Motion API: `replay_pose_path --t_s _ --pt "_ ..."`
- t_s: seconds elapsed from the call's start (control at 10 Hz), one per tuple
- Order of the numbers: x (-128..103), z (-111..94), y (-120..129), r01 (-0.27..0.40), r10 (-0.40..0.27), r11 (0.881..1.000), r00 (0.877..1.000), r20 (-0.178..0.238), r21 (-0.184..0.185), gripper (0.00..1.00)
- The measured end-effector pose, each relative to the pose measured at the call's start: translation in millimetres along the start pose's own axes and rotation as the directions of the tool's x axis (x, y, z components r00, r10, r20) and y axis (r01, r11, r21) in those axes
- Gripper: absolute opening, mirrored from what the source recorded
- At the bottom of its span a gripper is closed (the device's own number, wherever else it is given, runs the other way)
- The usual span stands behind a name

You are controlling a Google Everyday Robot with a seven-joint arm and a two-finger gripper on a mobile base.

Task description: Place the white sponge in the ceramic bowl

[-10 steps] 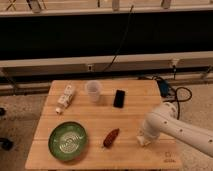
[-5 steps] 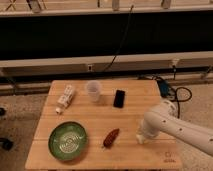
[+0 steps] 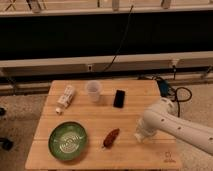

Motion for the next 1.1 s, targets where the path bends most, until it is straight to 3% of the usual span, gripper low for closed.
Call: replay_pose_path --t_s 0.4,1.1 --pt "-13.5 -9.7 -11.7 0.036 -0.036 0.999 0.999 -0.008 0.002 0.00" --pt "-64.8 -22.9 -47.9 0.127 -0.127 0.992 0.992 -0.006 -0.004 0.00"
